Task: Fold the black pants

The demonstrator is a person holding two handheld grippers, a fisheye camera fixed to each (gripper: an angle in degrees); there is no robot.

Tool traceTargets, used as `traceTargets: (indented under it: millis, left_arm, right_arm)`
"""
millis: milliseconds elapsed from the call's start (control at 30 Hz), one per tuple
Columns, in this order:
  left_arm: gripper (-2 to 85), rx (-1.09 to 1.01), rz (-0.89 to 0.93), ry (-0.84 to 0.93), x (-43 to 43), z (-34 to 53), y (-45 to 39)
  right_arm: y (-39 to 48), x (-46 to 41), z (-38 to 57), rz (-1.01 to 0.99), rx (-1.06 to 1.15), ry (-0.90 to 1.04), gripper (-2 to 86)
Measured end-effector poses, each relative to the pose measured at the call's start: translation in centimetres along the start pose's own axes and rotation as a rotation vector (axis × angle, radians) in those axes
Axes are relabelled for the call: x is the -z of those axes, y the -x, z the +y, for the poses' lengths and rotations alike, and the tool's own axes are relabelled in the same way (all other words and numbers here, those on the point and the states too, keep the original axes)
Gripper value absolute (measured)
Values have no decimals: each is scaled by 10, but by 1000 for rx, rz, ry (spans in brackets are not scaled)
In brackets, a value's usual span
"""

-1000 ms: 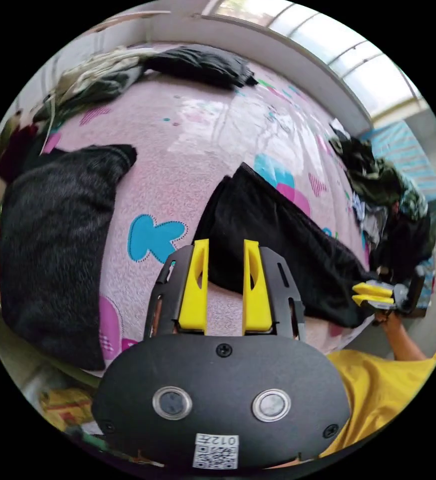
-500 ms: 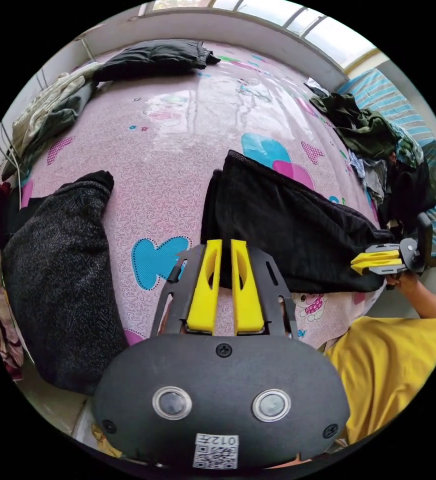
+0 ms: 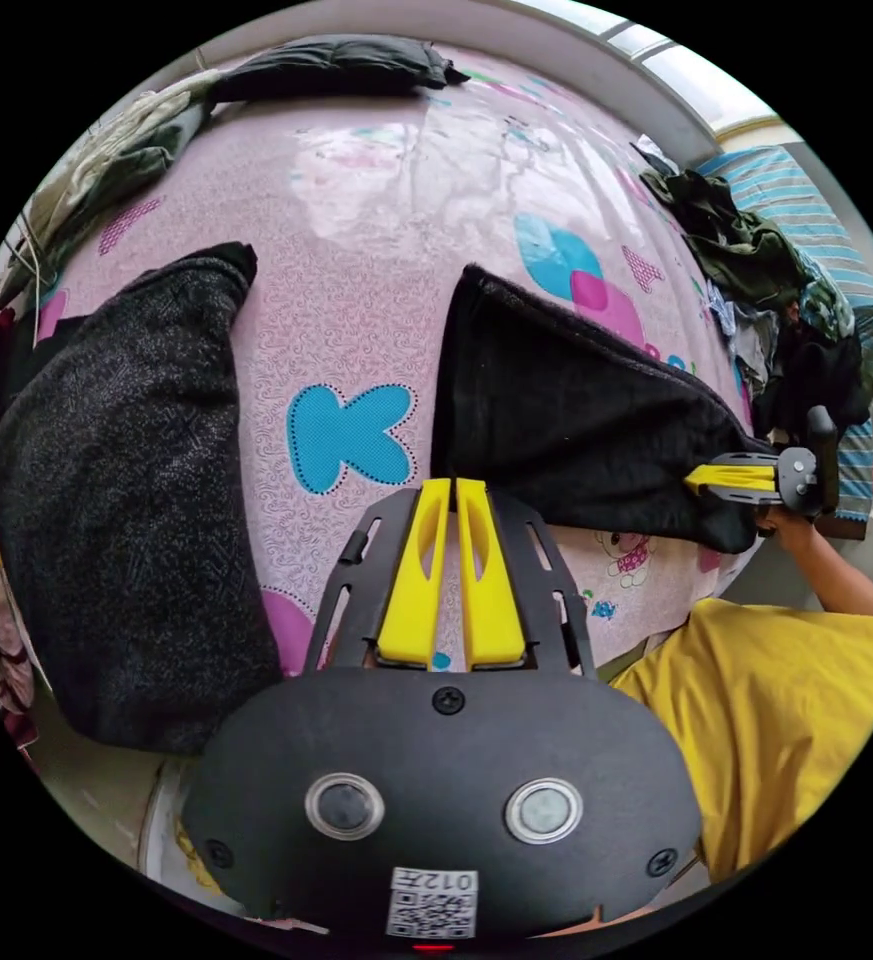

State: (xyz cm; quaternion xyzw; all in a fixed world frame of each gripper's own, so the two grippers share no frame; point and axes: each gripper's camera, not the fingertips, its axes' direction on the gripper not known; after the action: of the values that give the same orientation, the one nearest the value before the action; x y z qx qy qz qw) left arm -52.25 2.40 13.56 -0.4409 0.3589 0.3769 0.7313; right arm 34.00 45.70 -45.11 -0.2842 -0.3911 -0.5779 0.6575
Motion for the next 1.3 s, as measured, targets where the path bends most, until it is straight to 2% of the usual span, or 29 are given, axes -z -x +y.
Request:
traceTargets:
  millis: [67, 200, 267, 367, 500, 600, 733, 833, 900, 1000, 1167, 1300]
  left_arm:
    - [1, 16, 9, -32, 6, 1, 0]
    - [4, 204, -204, -210, 45, 0, -3]
    - [4, 113, -151, -281, 59, -13, -18]
    - [4, -107, -4, -190, 49, -56, -54]
    - [3, -220, -171, -11, 2, -109, -91]
    - [2, -208, -181, 29, -17, -138, -98]
    - [0, -152, -158, 29, -22, -163, -93]
    - [-1, -84, -80, 20, -19, -176, -81]
    - [-2, -1, 12, 9, -18, -183, -68]
    - [-2, 18, 55, 8, -20, -189, -65]
    - [-2, -17, 0, 26, -23, -205, -77]
    - [-2, -22, -27, 56, -26, -222, -88]
  right_arm:
    - [15, -6, -11, 70, 47, 11, 0]
    - [26, -16, -26, 111, 53, 26, 0]
    - [21, -18, -34, 69, 24, 27, 0]
    - [12, -21, -45, 0, 11, 51, 0]
    - [14, -24, -55, 10, 35, 72, 0]
    - [19, -27, -60, 41, 13, 68, 1]
    - [-1, -20, -63, -79, -96, 63, 2]
    - [-23, 18, -33, -116, -151, -134, 3]
    - [-45, 30, -7, -17, -227, -185, 6]
    - [-93, 40, 43, 170, -342, -218, 19]
    - [-155, 34, 87, 239, -241, -73, 56]
    - [-161, 30, 78, 180, -80, -22, 64]
